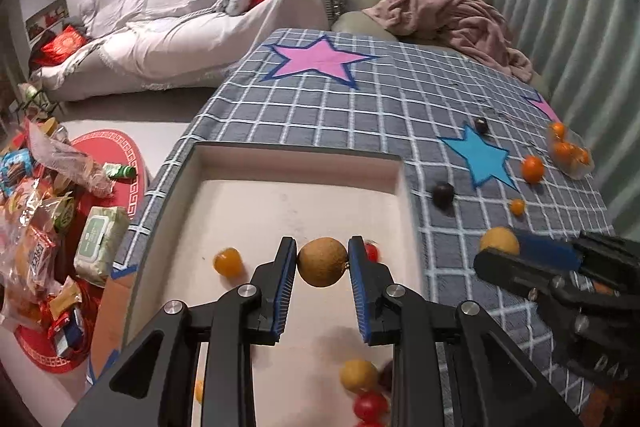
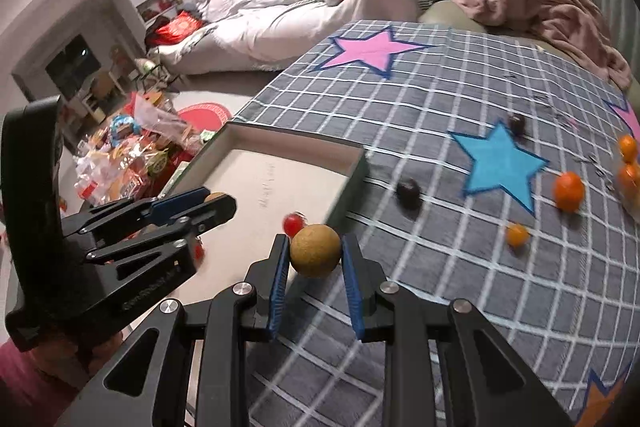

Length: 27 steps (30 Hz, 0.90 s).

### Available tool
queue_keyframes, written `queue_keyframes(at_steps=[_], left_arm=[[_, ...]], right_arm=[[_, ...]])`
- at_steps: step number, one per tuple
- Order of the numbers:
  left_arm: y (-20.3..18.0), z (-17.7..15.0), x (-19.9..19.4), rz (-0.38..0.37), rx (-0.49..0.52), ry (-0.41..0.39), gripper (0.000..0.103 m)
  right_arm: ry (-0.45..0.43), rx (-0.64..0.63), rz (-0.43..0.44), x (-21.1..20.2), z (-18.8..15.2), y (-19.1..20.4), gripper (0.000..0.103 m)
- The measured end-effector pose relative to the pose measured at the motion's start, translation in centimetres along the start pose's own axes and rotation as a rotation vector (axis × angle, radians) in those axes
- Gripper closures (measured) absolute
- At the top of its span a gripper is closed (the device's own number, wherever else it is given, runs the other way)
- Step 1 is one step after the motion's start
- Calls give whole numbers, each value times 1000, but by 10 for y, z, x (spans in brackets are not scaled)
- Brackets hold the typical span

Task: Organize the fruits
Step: 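Carry both kiwis into the white tray and open both tools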

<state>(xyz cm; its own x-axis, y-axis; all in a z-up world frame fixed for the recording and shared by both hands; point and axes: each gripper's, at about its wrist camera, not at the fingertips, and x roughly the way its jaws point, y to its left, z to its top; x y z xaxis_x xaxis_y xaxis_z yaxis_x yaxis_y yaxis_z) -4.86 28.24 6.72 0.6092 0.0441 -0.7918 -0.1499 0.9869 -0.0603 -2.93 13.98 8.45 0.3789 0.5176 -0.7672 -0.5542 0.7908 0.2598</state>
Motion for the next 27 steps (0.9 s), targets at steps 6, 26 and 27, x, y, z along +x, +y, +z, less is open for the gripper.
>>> queue_keyframes(at_steps=[6, 26, 27], left_arm=[[13, 20, 26, 56, -10, 16, 75], [32, 38, 85, 129, -33, 126, 70], [32, 37, 86, 131, -32, 132, 61]], right_arm=[[45, -29, -7, 35, 18, 8, 74], [135, -238, -107, 105, 33, 25, 73], [134, -245, -104, 104, 32, 26, 67]])
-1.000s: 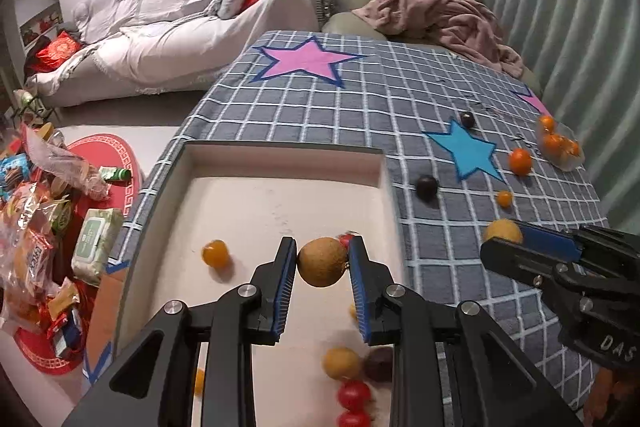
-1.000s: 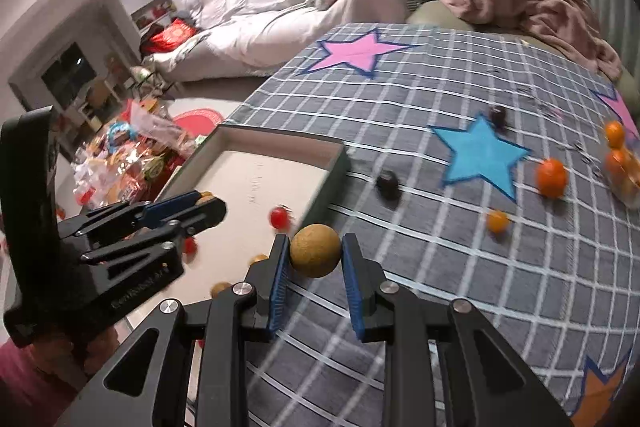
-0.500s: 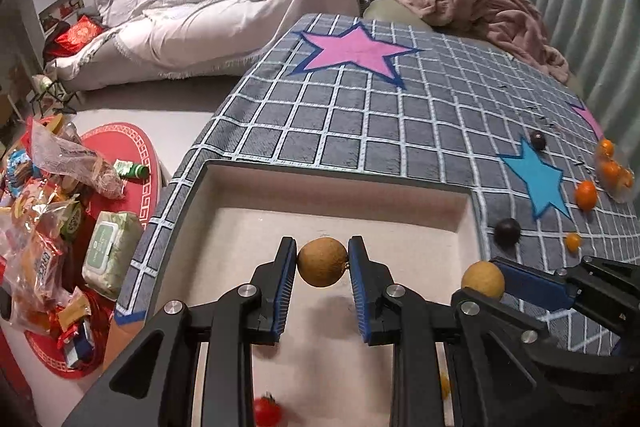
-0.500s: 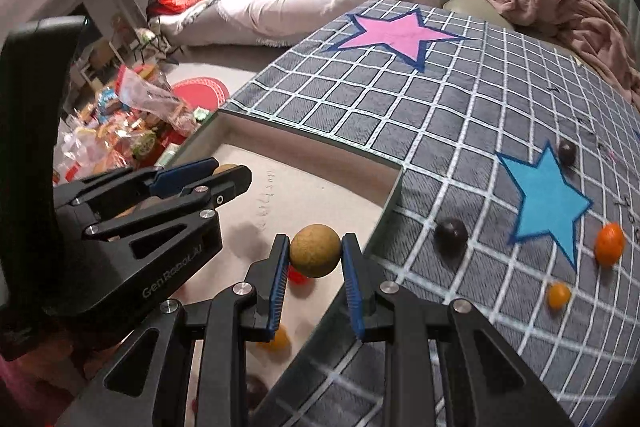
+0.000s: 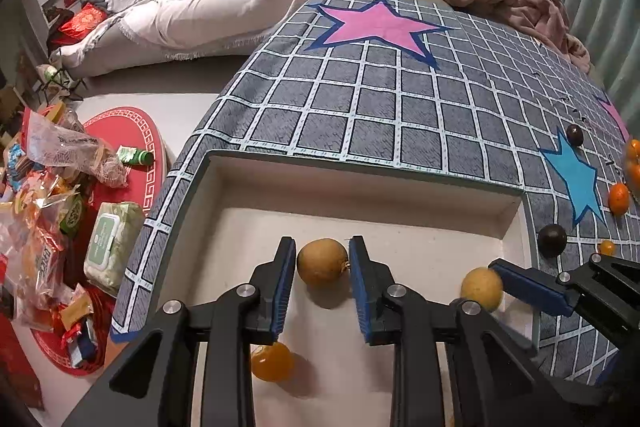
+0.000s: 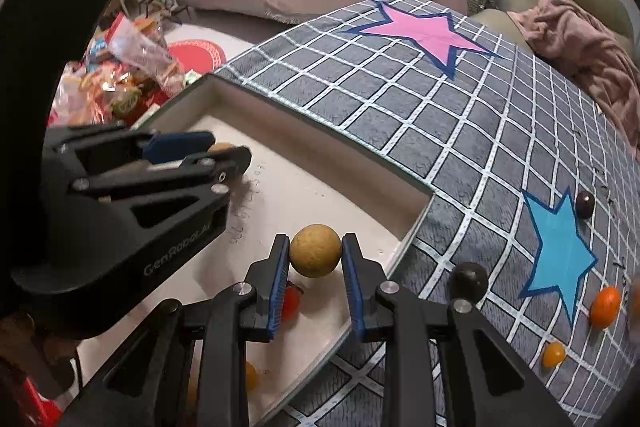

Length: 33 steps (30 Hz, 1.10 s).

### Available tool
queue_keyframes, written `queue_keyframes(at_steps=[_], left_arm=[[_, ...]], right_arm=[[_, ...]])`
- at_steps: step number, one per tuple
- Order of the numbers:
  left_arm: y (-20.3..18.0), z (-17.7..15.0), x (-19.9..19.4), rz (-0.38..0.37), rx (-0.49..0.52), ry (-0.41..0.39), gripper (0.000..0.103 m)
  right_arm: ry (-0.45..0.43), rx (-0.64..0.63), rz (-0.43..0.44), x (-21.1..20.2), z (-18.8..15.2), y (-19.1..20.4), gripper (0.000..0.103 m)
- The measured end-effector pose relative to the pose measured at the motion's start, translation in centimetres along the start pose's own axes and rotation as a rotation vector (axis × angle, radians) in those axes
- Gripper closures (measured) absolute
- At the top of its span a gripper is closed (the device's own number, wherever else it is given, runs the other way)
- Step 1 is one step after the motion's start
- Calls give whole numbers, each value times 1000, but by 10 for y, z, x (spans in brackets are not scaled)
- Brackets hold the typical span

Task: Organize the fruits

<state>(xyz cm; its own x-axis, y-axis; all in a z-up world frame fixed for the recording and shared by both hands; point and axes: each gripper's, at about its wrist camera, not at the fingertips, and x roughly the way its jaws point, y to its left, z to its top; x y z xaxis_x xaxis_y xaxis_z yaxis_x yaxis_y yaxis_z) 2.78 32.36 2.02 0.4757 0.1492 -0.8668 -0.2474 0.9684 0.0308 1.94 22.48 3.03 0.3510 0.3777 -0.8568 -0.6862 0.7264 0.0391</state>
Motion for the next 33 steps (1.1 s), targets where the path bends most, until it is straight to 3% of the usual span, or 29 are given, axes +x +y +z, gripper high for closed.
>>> queue_keyframes(at_steps=[1, 2, 3, 5, 10, 12, 13, 16, 23, 33], left_arm=[[1, 0, 0, 5, -3, -2, 35], [3, -2, -2, 19, -13, -22, 26], [5, -4, -6, 29, -23, -49, 26], [7, -4, -8, 21, -22, -46, 26], [16, -9, -17, 48, -40, -45, 25], [21, -14, -23, 42, -52, -46, 14], [24, -17, -27, 36, -66, -53, 0], [30, -27, -40, 19, -82, -68, 0], [36, -55, -59, -31, -108, -14, 0], [39, -93, -86, 64, -106, -3, 0]], right_arm=[[-5, -5, 9, -1, 0, 1, 63], [-16, -16, 17, -4, 0, 3, 49], [-24, -27, 9, -7, 0, 6, 33], [-43, -49, -3, -13, 0, 10, 24], [-58, -44, -28, -29, -1, 12, 21], [-50, -14, -27, -35, -2, 8, 13], [-40, 0, -24, -37, -3, 6, 12], [-2, 36, 4, -43, -7, 4, 1], [67, -36, -12, -55, -20, 26, 0], [139, -51, -42, -65, -45, 37, 0]])
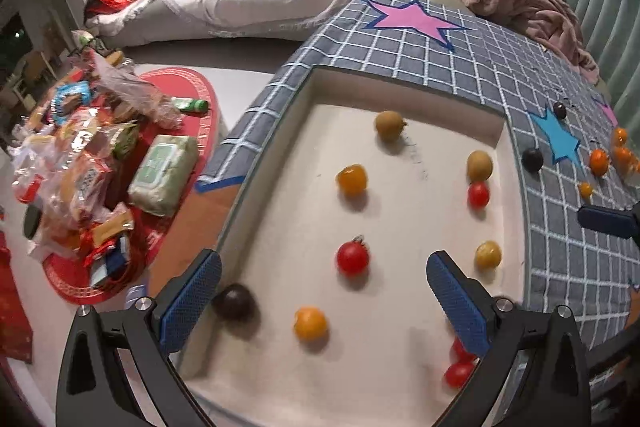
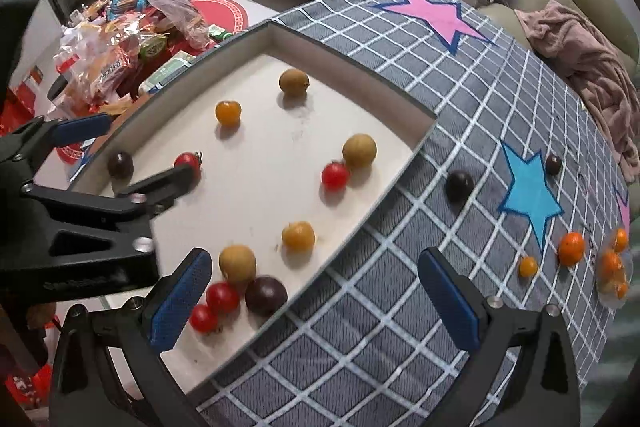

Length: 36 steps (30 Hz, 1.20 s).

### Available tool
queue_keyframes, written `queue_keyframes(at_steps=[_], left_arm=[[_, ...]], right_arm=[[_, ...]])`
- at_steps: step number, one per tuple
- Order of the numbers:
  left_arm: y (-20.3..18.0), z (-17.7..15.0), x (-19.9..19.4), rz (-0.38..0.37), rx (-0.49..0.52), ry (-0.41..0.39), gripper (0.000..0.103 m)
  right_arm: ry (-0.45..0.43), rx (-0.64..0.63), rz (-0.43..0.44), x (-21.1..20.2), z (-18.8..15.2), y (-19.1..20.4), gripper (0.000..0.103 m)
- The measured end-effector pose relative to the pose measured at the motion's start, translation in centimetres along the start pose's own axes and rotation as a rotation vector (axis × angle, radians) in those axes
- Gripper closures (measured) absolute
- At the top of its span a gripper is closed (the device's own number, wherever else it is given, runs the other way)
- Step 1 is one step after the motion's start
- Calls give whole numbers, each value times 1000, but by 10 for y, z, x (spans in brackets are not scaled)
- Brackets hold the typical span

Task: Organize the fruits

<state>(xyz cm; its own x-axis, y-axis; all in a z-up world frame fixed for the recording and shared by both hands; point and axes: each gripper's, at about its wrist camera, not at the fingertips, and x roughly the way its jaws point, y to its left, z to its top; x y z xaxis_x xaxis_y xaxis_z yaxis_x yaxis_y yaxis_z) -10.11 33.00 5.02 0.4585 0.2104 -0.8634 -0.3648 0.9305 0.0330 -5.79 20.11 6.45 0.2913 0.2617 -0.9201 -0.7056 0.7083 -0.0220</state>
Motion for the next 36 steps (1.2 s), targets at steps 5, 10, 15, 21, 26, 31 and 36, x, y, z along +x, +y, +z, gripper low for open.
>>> queue_keyframes(at_steps=[5, 10, 15, 21, 26, 31, 36], left_arm=[[5, -10, -8, -6, -4, 5, 0], [6, -17, -13, -14, 3, 11, 0], [7, -23, -19, -6, 7, 6, 0], [10, -27, -23, -7, 1, 5, 0], [7, -30, -25, -2, 11, 3, 0], [8, -32, -27, -6, 10, 4, 0], [9, -35, -30, -3, 10, -10, 0]], right_arm=[[4, 45, -8, -6, -5, -7, 0], [-3, 71, 2, -13, -7, -6, 0], [-10, 60, -3, -18, -8, 2, 0], [-18, 58, -7, -23, -9, 6, 0], [-23, 58, -10, -27, -11, 7, 0], [-30, 58, -12, -30, -12, 9, 0], [-34, 57, -10, -33, -13, 10, 0]])
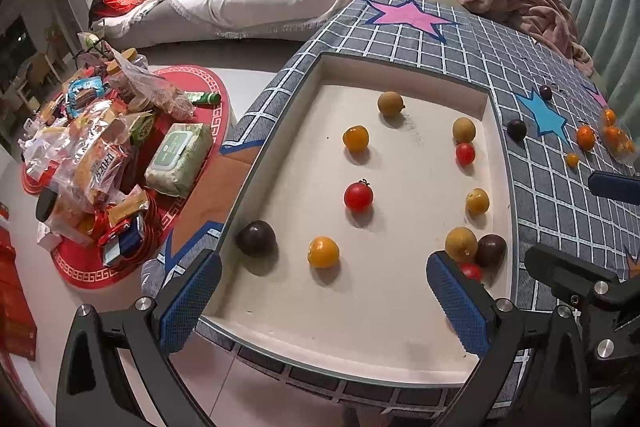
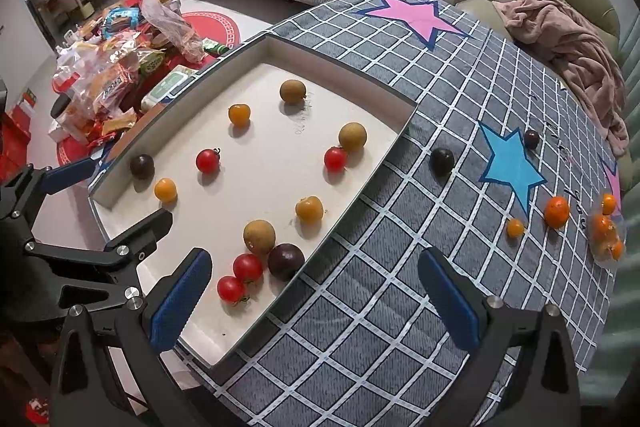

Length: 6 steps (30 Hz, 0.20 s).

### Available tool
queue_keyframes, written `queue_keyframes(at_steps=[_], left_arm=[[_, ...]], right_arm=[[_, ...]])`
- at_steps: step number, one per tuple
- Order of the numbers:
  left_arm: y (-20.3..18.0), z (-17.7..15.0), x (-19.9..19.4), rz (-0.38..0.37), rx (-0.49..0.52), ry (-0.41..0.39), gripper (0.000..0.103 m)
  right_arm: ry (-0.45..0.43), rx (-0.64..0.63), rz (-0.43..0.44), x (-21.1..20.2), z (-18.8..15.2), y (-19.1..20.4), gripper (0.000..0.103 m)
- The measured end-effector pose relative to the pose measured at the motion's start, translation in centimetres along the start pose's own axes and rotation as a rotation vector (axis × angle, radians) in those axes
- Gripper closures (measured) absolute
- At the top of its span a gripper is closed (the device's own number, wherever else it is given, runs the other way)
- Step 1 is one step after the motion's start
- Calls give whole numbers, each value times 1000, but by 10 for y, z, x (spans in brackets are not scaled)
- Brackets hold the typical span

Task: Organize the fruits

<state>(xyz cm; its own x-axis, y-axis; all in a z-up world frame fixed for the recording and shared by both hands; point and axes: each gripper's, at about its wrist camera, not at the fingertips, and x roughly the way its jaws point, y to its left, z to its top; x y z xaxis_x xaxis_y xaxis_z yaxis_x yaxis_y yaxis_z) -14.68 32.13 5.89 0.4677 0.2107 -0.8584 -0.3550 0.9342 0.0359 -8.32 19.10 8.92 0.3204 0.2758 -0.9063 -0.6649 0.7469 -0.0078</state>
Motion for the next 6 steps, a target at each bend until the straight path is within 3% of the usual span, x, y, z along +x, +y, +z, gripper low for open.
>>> queue_keyframes(at_steps=[6], left_arm=[[1, -2, -2, -6, -8, 13, 0]], right_arm=[[-8, -1, 0, -4, -2, 2, 0]])
